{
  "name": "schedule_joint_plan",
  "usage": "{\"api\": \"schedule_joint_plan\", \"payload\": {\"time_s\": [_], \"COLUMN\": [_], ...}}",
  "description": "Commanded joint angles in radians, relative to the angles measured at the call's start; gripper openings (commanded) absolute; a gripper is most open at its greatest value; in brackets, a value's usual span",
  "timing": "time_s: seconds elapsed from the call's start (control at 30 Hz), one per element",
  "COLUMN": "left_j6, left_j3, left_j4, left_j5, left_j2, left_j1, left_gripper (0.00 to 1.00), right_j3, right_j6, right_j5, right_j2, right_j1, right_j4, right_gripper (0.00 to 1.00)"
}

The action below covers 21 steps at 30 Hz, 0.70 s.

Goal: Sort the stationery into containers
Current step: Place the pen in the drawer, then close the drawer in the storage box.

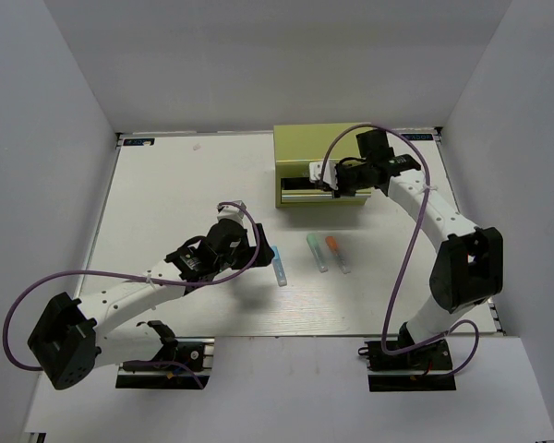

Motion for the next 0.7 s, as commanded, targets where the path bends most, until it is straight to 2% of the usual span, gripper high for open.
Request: {"api": "schedule_joint_plan", "payload": {"time_s": [0.0,0.03,0.2,0.67], "left_j6": [0.002,0.002,0.002,0.002], "left_j3": [0.005,0.005,0.005,0.014], "left_j4": [0.01,0.01,0.01,0.01], "left_j5": [-0.009,-0.009,-0.009,0.0], "left_j2": [-0.02,-0.02,-0.02,-0.02], "left_j1": [0.006,0.006,0.006,0.006], "left_gripper": [1.0,1.0,1.0,1.0], "right_j3": [0.036,0.044,0.073,0.004], "right_j6": [-0.162,-0.187,-0.194,0.138], "right_j5": [-0.125,-0.131,-0.104,0.236], "right_j2": [-0.018,-0.006,0.061,0.121], "right_j1": [0.001,0.006,0.017,0.053], "right_j4": [-0.215,-0.288,-0.324,0.159], "right_gripper": [0.0,0.0,0.0,0.0]}}
